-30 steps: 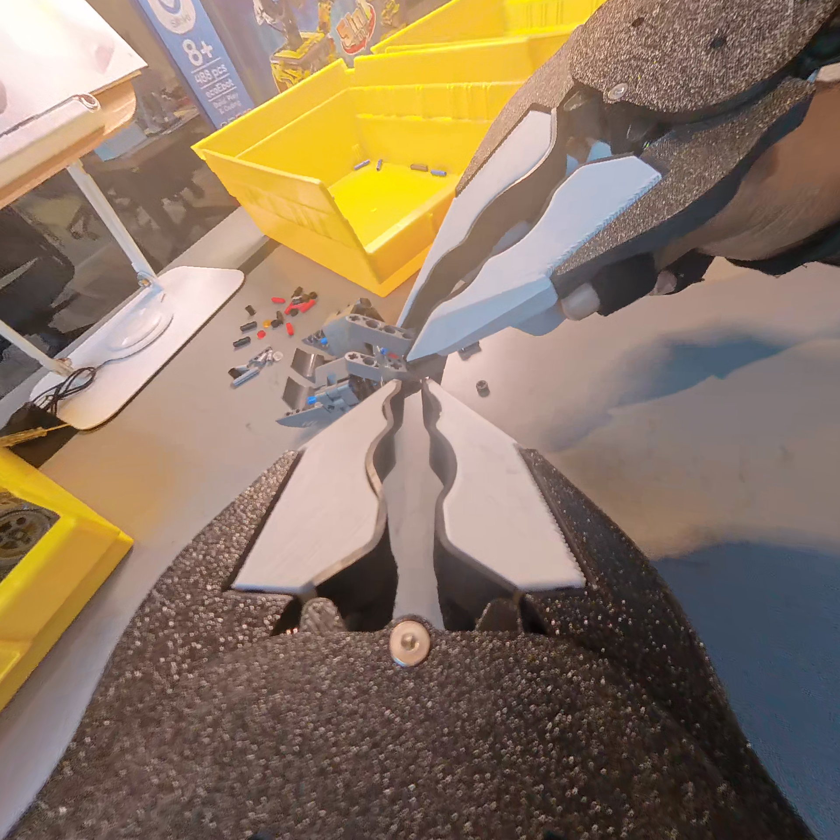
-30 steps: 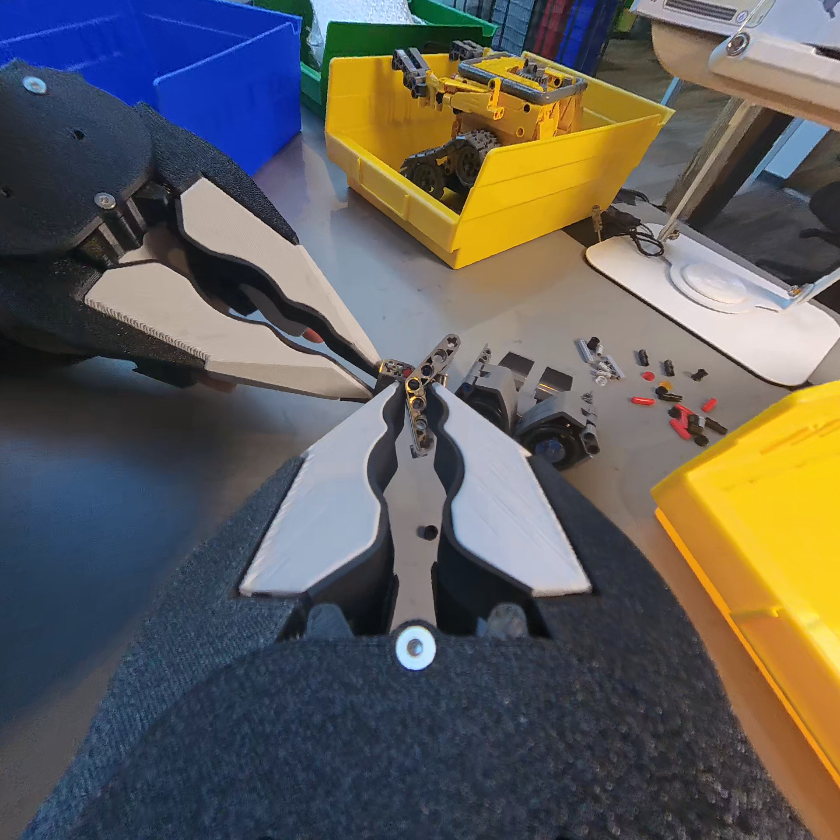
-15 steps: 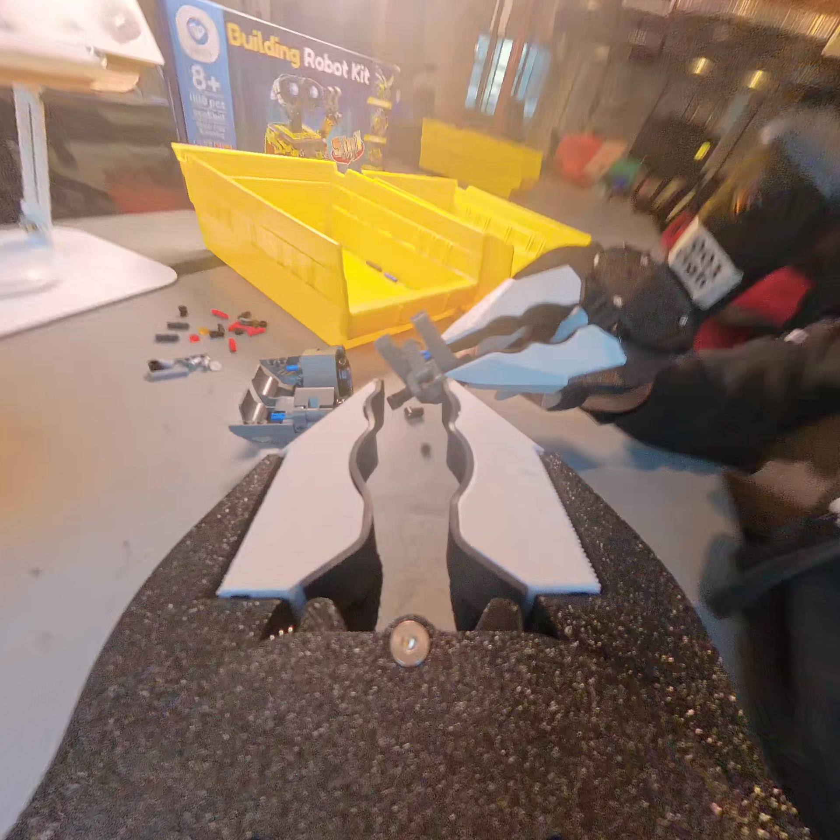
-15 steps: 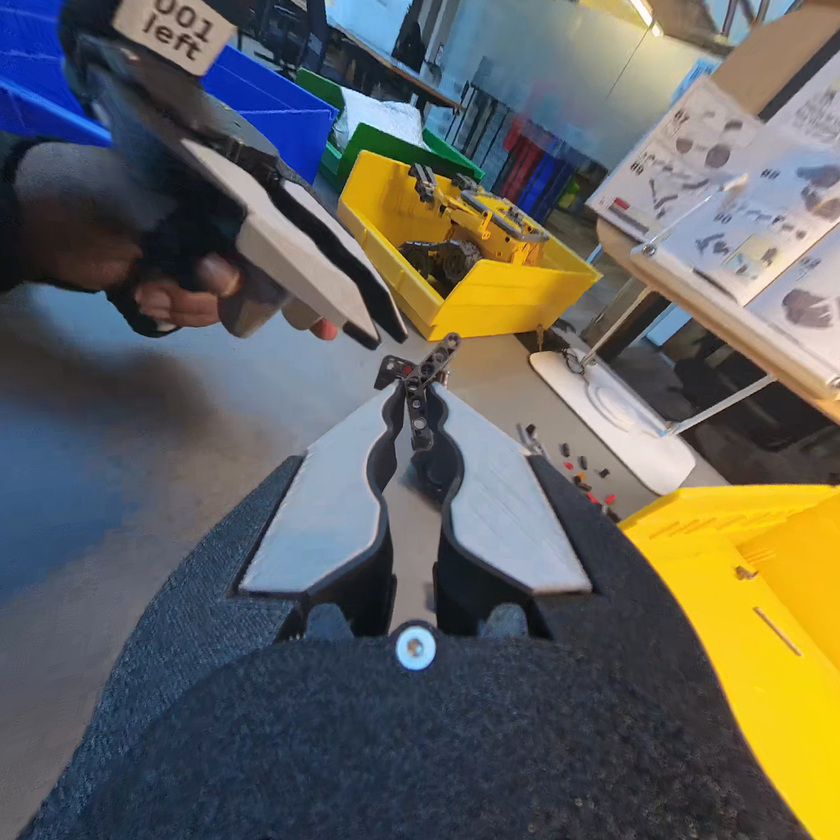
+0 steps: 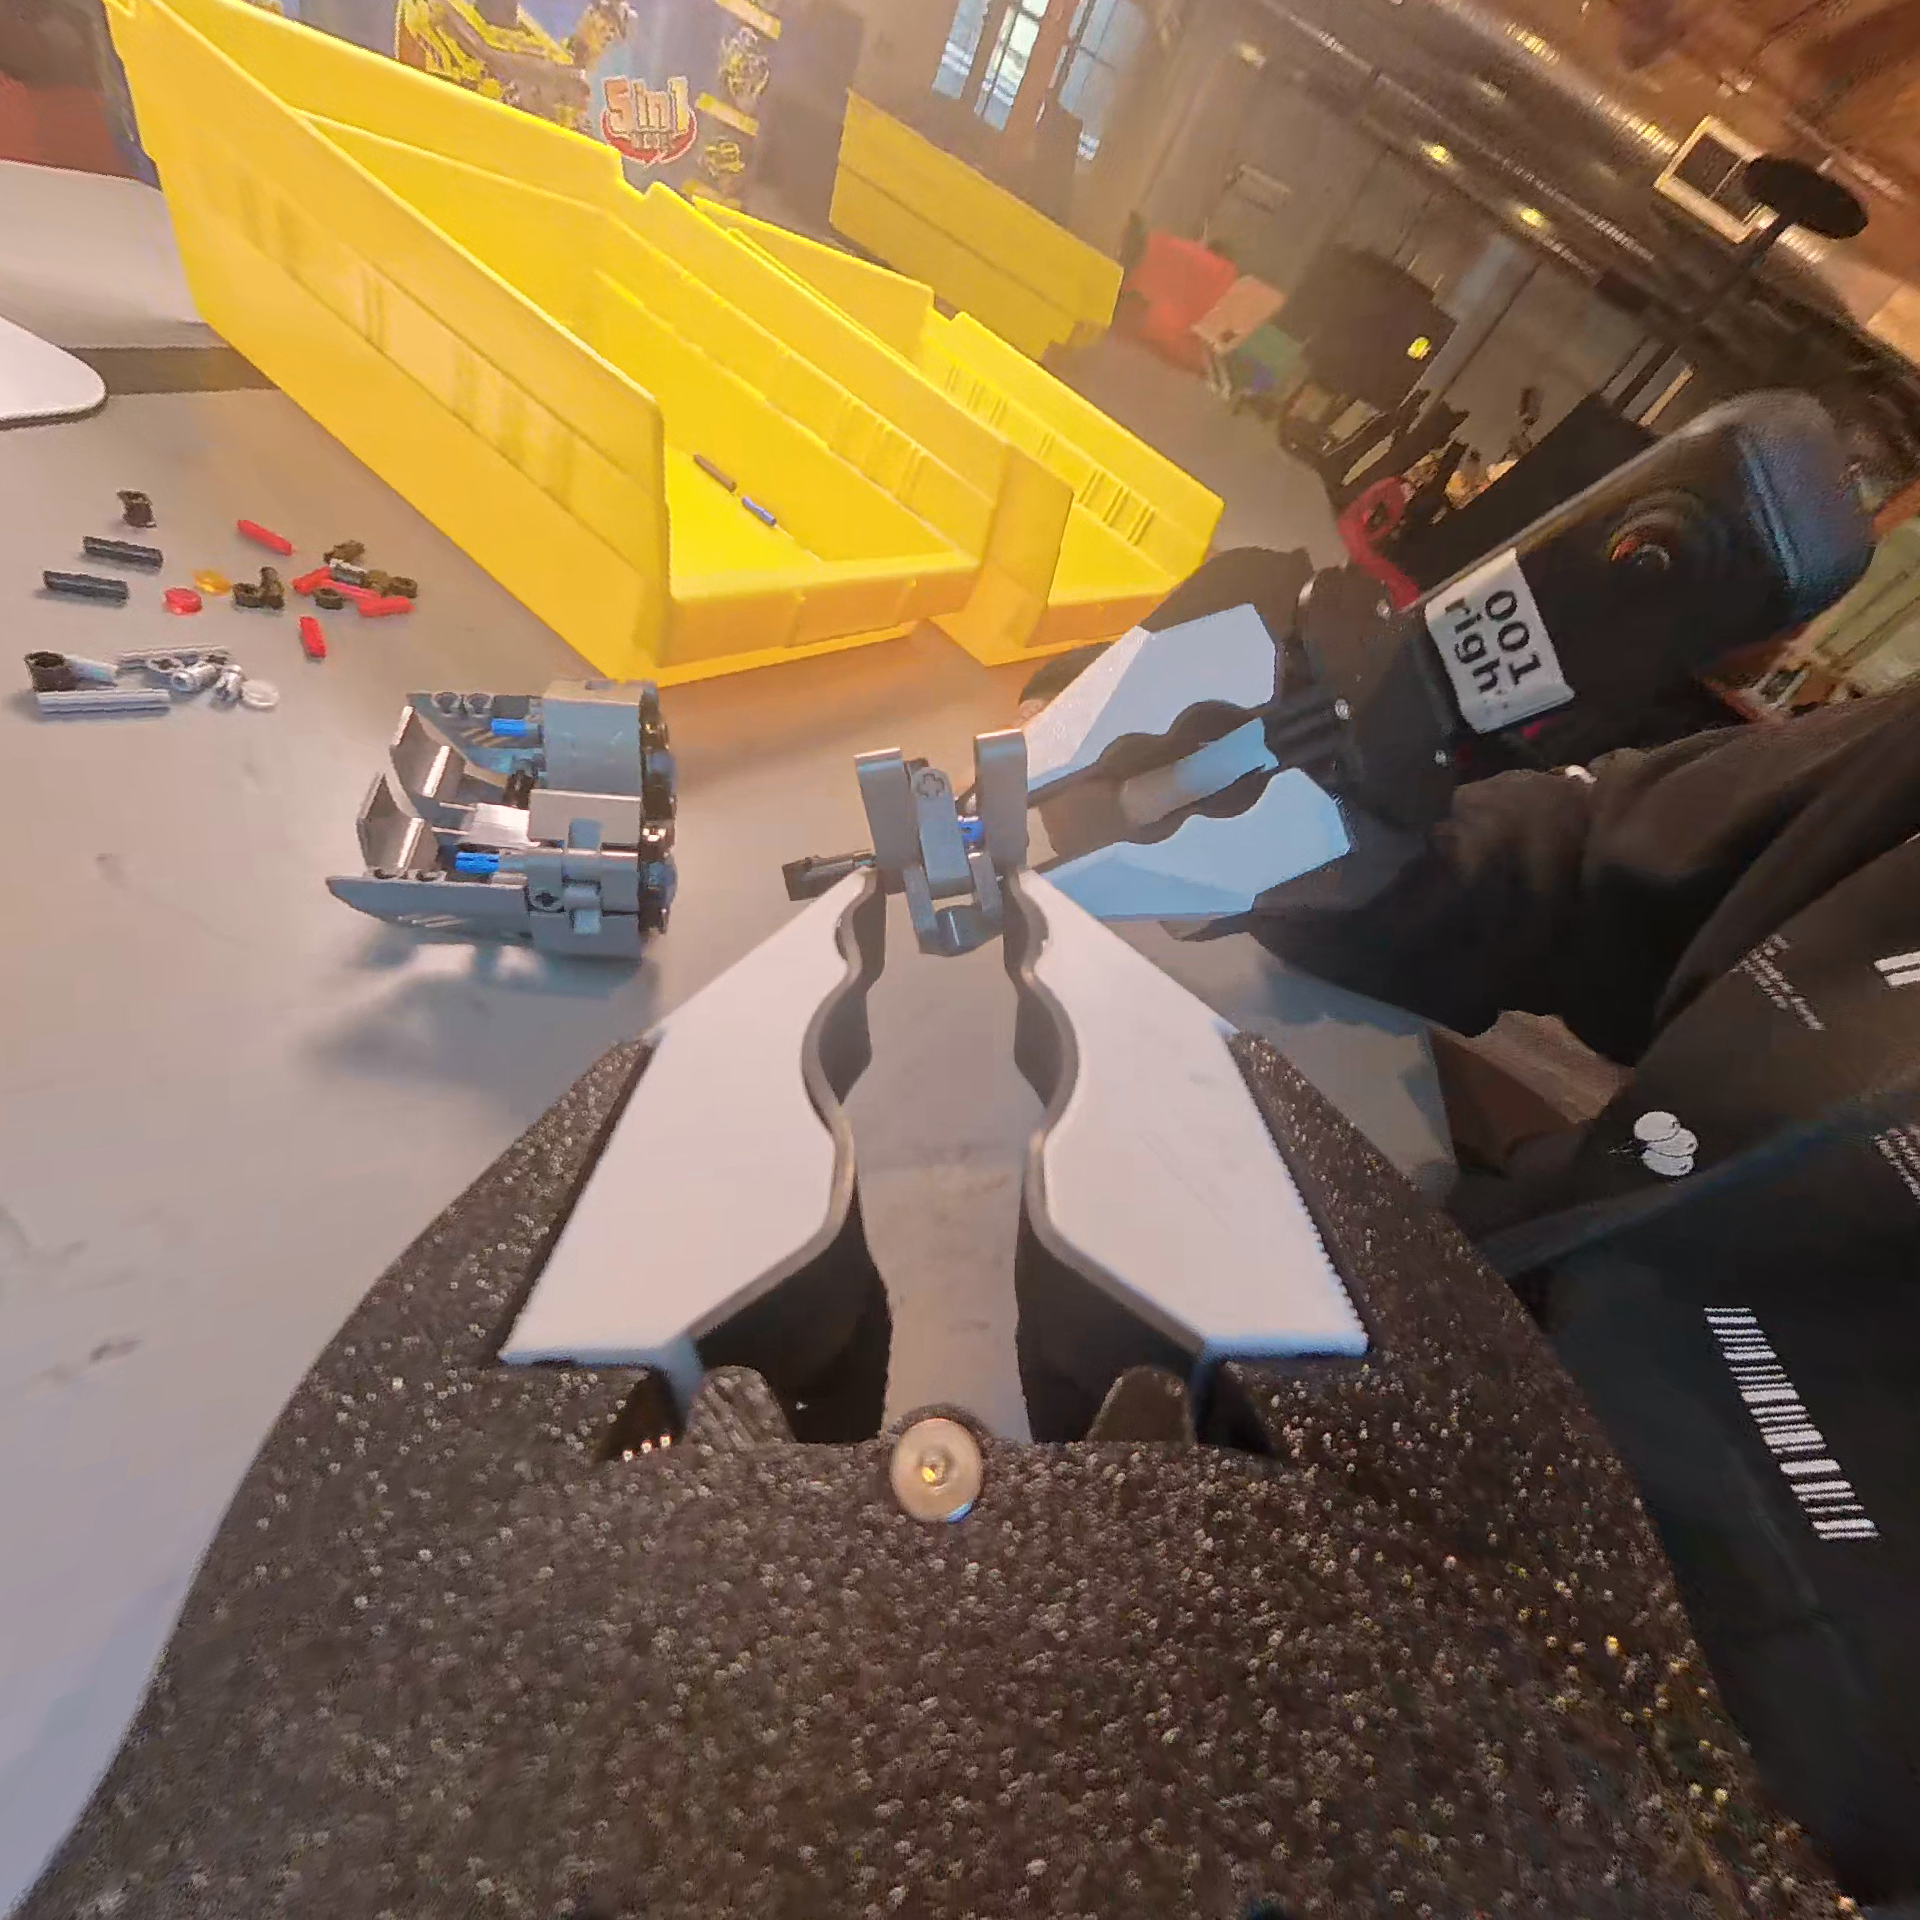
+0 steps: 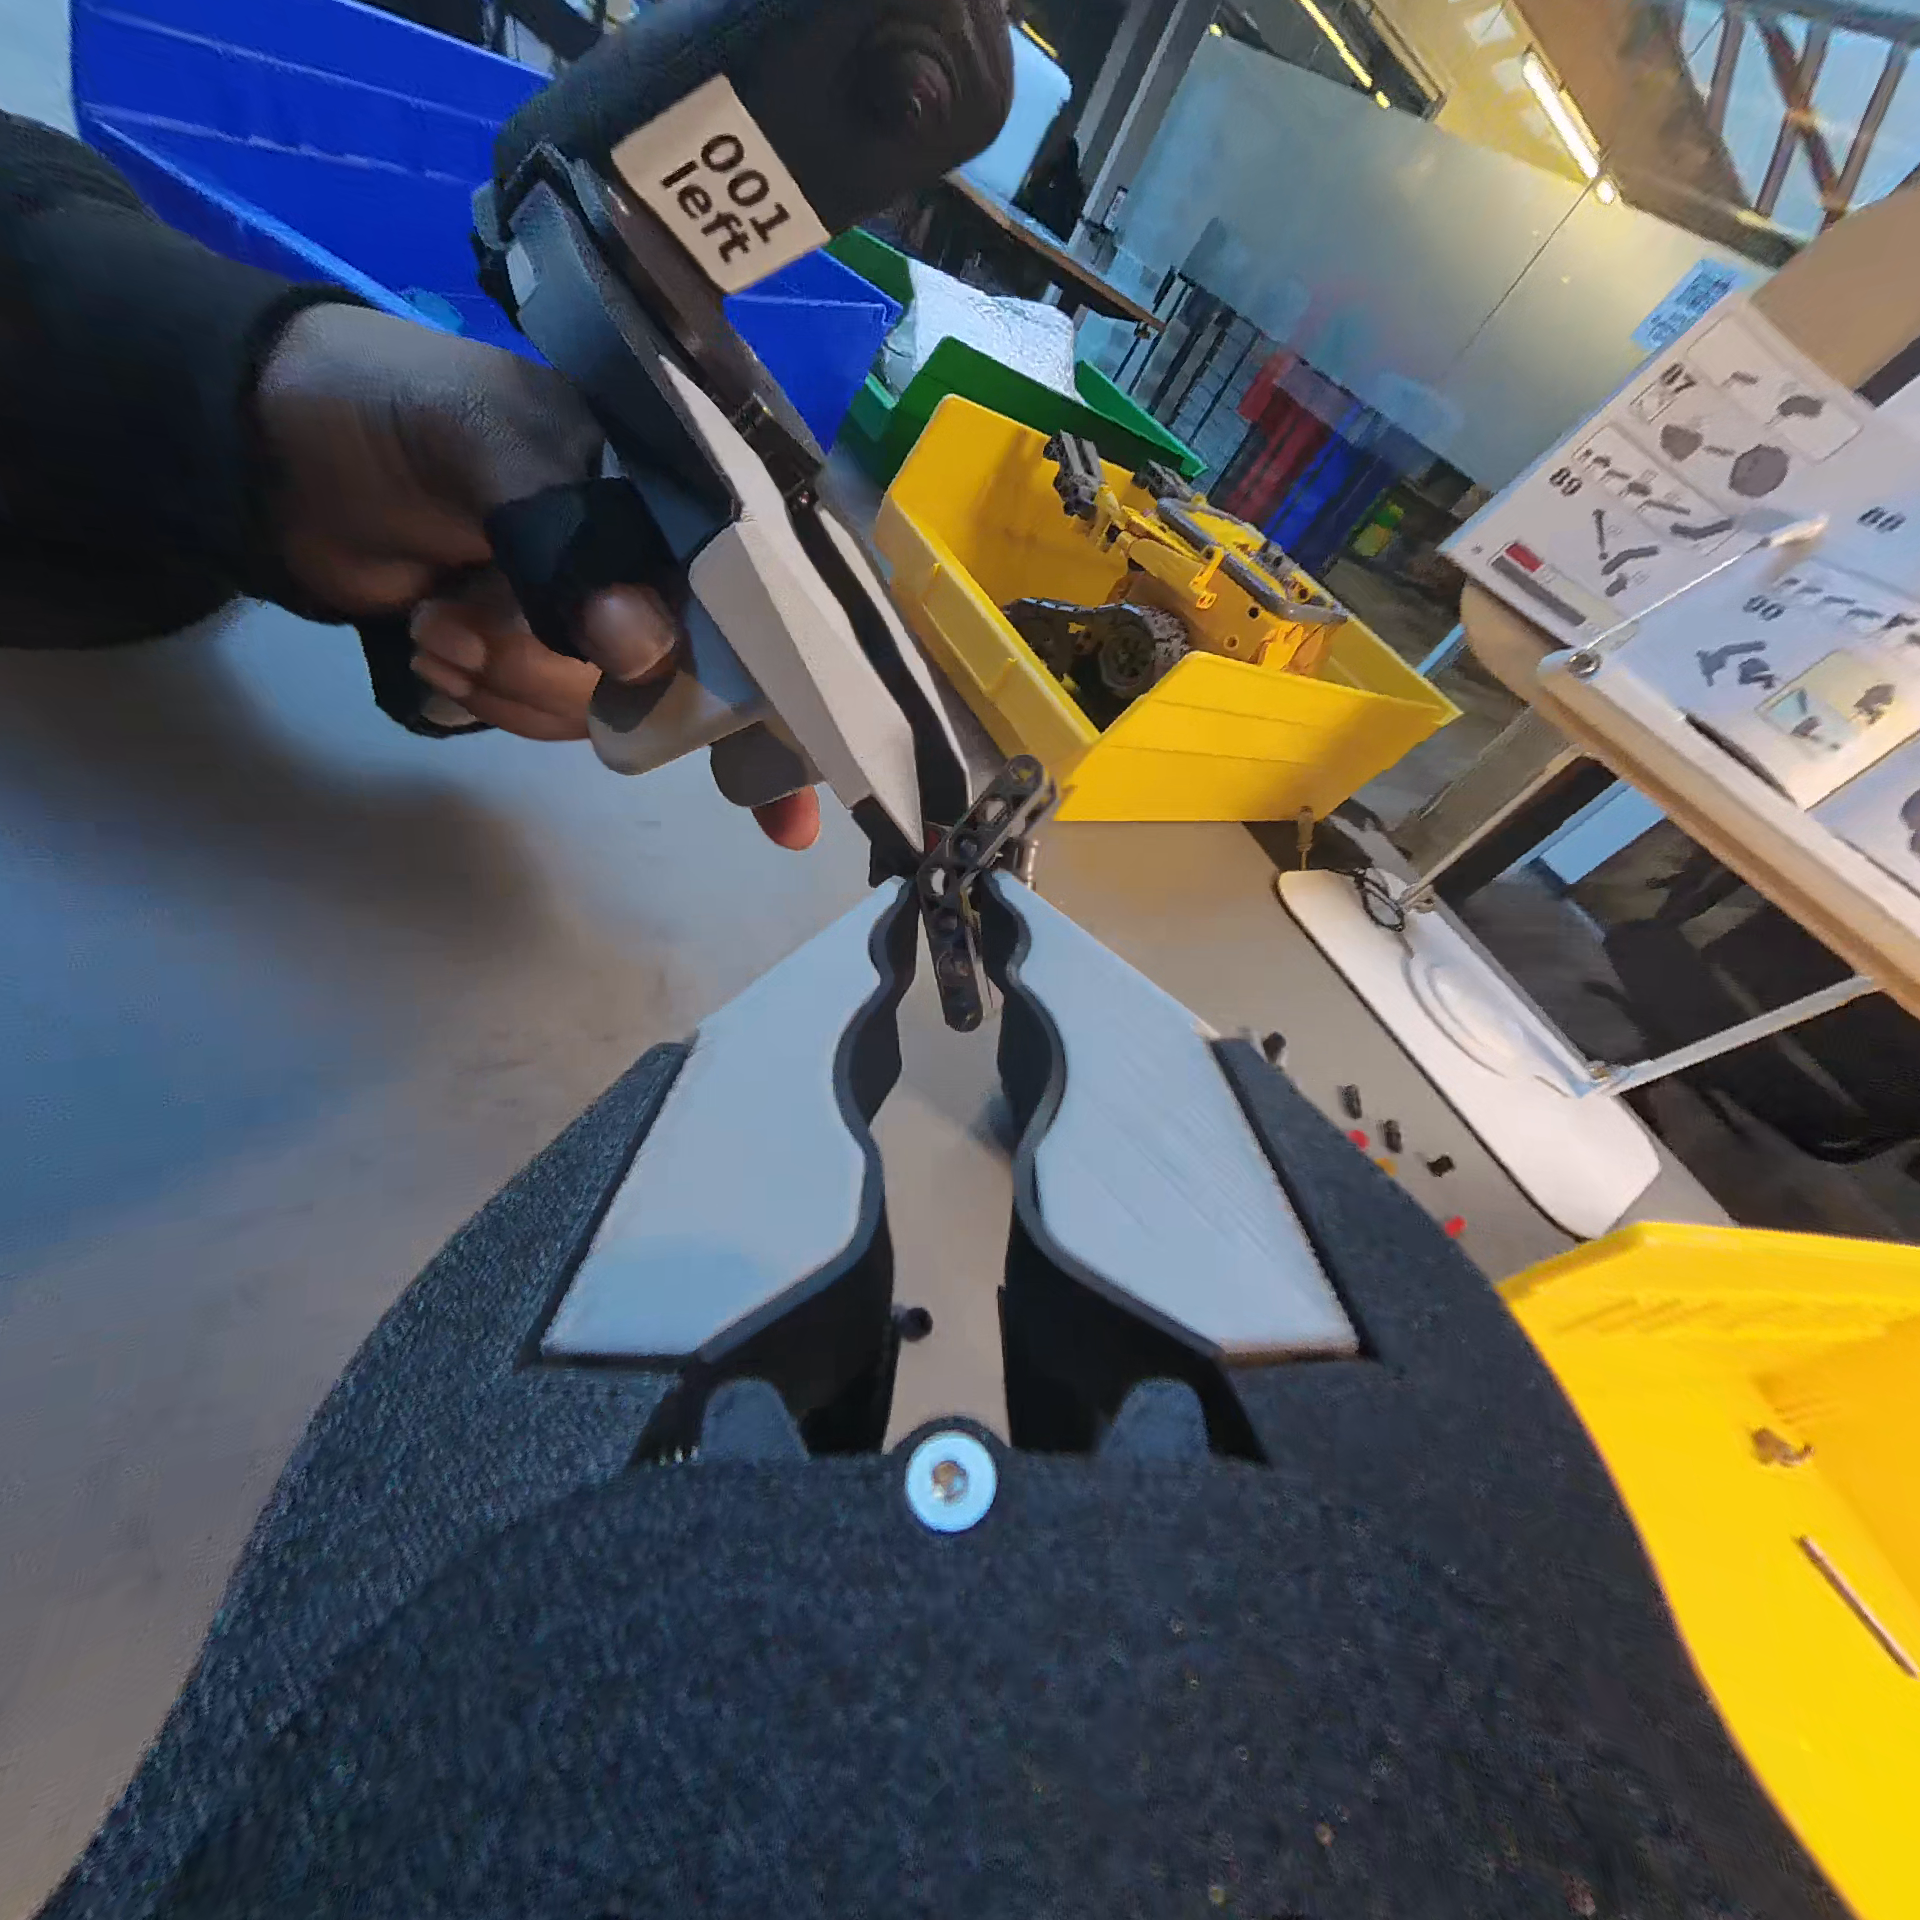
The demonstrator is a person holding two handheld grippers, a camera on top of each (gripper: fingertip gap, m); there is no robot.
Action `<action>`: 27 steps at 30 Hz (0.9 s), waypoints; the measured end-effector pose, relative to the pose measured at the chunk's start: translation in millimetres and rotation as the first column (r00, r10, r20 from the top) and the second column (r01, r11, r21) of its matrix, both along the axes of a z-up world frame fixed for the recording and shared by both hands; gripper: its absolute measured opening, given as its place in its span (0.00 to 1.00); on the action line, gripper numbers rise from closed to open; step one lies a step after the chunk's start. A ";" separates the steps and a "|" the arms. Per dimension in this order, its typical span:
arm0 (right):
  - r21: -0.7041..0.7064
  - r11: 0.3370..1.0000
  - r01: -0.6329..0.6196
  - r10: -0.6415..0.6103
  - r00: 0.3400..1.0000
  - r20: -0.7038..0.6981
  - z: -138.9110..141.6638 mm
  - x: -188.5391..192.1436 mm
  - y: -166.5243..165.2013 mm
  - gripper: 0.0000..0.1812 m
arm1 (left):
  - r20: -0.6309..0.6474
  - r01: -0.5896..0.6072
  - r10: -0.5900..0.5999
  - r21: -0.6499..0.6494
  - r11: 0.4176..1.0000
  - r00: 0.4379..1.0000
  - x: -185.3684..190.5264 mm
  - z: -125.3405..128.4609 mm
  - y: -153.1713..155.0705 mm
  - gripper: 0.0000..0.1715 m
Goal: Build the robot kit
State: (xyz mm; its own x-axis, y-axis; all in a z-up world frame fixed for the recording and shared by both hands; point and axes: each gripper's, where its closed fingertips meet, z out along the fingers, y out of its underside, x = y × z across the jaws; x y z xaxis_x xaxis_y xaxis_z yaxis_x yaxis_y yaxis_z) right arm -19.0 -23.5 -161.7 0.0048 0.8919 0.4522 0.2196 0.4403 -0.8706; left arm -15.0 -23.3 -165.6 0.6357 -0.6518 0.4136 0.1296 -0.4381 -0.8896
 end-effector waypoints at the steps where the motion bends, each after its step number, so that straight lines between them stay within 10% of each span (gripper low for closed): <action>1: -0.014 1.000 -0.002 0.002 1.000 0.010 -1.8 0.0 0.3 0.05 | -0.024 -0.009 0.009 0.005 1.000 1.000 -0.2 -1.2 0.3 0.13; 15: -0.125 0.989 -0.081 0.080 0.997 -0.008 -3.5 1.8 -5.3 0.06 | -0.481 -0.044 0.201 0.319 0.947 0.853 -1.6 3.5 -3.5 0.12; 27: -0.053 0.992 -0.119 0.116 0.992 -0.048 5.8 7.4 -7.7 0.08 | -0.476 -0.010 0.203 0.377 0.926 0.856 -5.4 9.4 -7.5 0.12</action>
